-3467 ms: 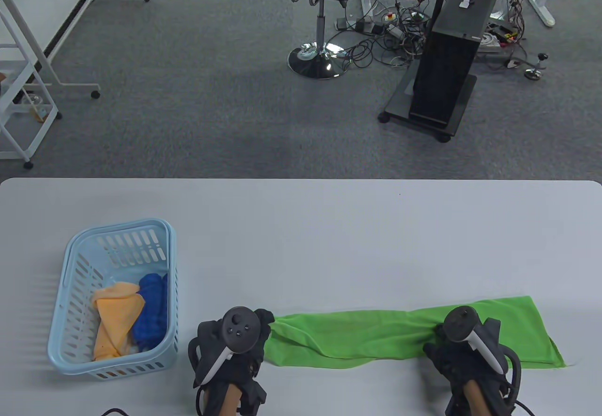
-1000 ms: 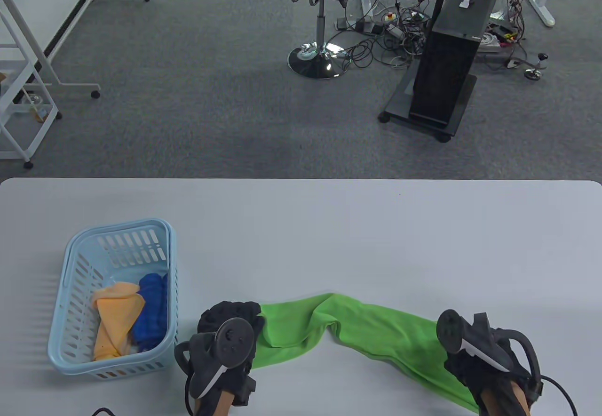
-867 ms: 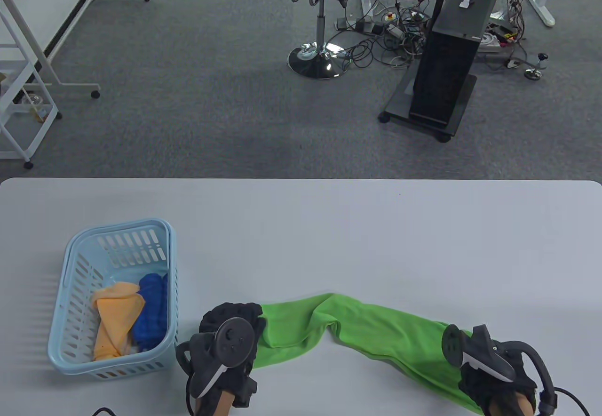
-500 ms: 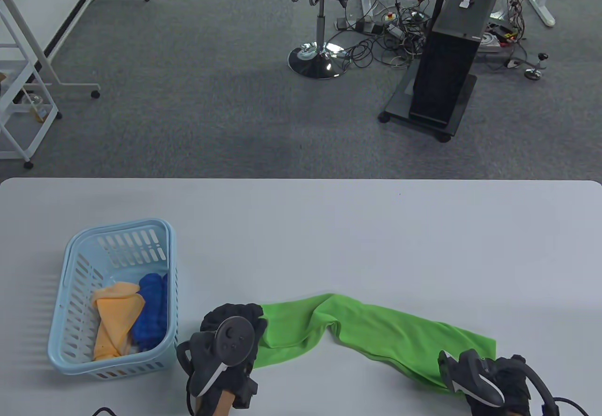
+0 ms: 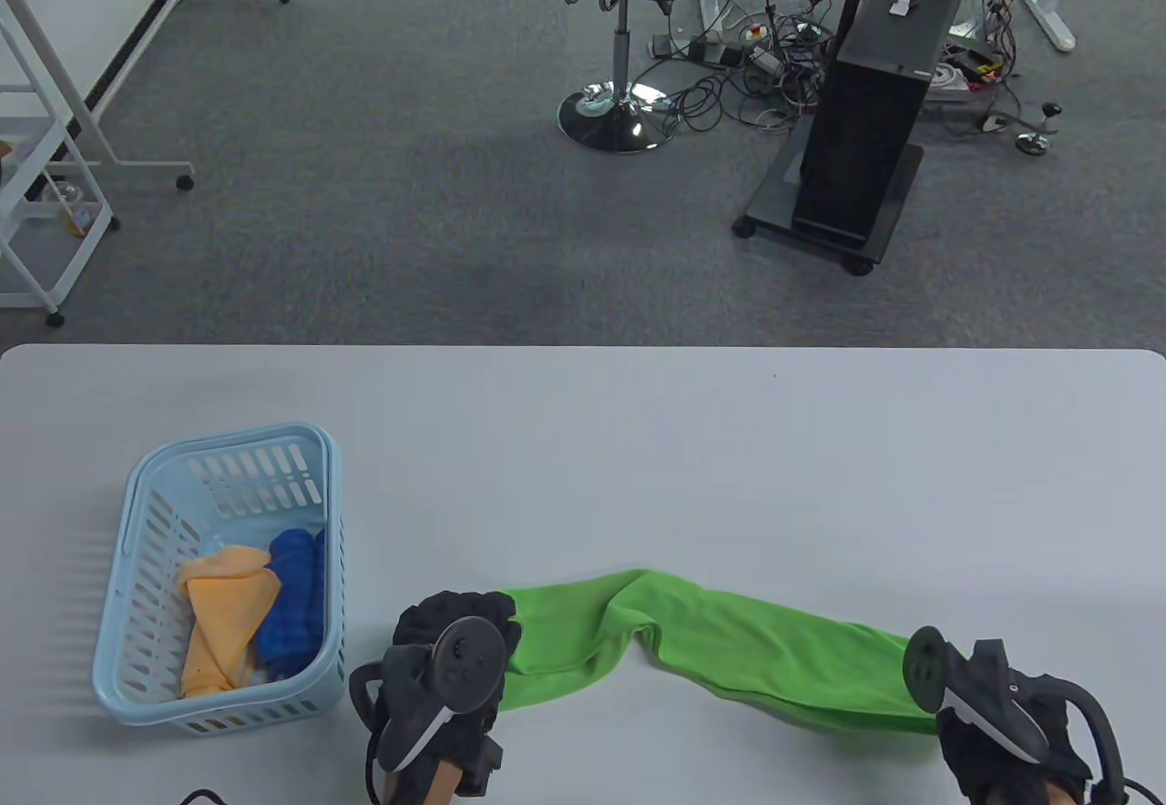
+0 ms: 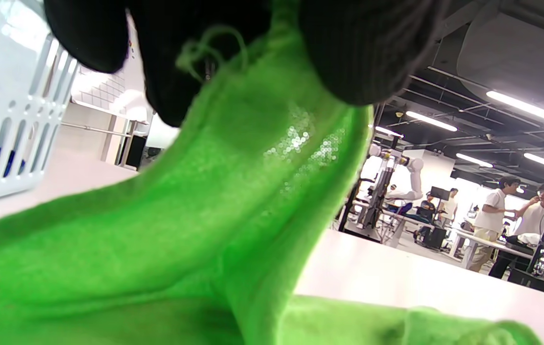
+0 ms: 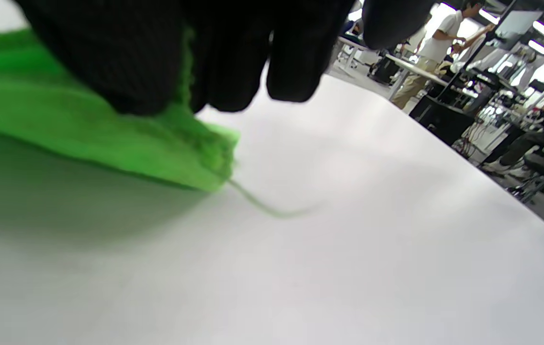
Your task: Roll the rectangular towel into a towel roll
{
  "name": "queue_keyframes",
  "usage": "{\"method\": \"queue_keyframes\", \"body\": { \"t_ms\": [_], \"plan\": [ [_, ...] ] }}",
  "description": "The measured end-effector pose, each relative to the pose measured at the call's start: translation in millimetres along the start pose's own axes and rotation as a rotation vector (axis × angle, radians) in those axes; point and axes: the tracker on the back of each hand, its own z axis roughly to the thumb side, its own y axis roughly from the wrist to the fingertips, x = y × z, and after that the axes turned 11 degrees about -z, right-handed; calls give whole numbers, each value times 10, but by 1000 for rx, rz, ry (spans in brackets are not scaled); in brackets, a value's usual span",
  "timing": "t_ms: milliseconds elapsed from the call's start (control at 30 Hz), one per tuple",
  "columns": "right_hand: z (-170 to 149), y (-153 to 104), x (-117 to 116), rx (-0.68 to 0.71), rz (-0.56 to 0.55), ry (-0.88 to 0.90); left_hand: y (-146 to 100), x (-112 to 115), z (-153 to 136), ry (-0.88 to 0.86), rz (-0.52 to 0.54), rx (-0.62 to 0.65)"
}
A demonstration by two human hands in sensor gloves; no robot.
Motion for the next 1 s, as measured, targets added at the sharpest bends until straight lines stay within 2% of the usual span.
{"method": "queue_keyframes", "body": {
  "t_ms": [200, 367, 467, 600, 767, 900, 1000],
  "plan": [
    [-60, 0, 49, 2, -45, 68, -10, 0, 10, 17, -6, -3],
    [-127, 66, 170, -30, -178, 144, 11, -52, 50, 34, -34, 3],
    [-116, 117, 285, -59, -161, 190, 35, -143, 133, 90, -16, -17],
    [5, 210, 448, -59, -168, 134, 111, -394, 376, 151, -10, -22],
    [173, 305, 669, -69, -222, 40, 281, -863, 622, 256, 32, -67],
    [161, 331, 911, -56, -393, 17, 419, -1277, 579, 328, 90, -147],
    [21, 369, 1037, -94, -408, 46, 484, -1559, 412, 352, 104, -208]
  ]
}}
